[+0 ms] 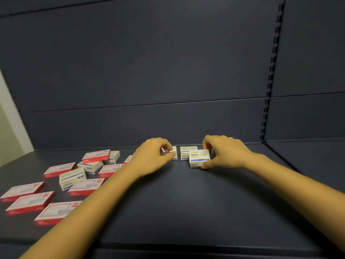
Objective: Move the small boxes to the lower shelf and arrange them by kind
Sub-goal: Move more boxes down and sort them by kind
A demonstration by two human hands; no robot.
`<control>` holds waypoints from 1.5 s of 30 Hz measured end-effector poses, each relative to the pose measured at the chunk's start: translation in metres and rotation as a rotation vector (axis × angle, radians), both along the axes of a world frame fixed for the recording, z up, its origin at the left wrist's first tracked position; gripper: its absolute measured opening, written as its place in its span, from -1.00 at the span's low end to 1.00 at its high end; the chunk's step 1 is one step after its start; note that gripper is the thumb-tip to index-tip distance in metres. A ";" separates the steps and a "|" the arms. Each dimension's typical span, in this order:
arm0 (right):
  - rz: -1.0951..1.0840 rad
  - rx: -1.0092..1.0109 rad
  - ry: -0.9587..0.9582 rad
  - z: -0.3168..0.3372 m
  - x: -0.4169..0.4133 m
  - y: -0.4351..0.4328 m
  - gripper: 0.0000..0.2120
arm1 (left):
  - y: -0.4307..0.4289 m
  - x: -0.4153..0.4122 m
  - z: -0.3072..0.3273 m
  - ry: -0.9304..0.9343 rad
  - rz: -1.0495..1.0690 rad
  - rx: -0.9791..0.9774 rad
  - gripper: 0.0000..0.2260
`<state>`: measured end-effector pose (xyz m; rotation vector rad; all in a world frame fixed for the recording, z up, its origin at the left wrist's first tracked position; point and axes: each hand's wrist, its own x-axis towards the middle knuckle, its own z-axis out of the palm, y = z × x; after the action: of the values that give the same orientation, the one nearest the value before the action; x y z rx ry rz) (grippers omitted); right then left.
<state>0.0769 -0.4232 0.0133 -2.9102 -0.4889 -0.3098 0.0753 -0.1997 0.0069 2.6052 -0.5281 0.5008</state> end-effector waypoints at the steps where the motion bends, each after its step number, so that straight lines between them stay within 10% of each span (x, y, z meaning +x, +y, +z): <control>1: -0.024 0.020 -0.018 0.001 -0.006 -0.004 -0.58 | -0.002 0.006 0.000 0.003 -0.027 -0.003 -0.84; 12: -0.240 0.105 -0.084 -0.004 -0.076 -0.044 -0.58 | -0.038 0.061 -0.012 0.128 -0.107 0.344 -0.63; 45: -0.526 0.199 -0.125 0.013 -0.264 -0.303 -0.58 | -0.316 -0.110 0.010 0.095 -0.646 -0.077 -0.68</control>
<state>-0.1873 -0.7259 0.0263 -2.7827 0.2906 -0.5738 -0.0345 -0.5162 0.0166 2.1948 -1.2214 0.1743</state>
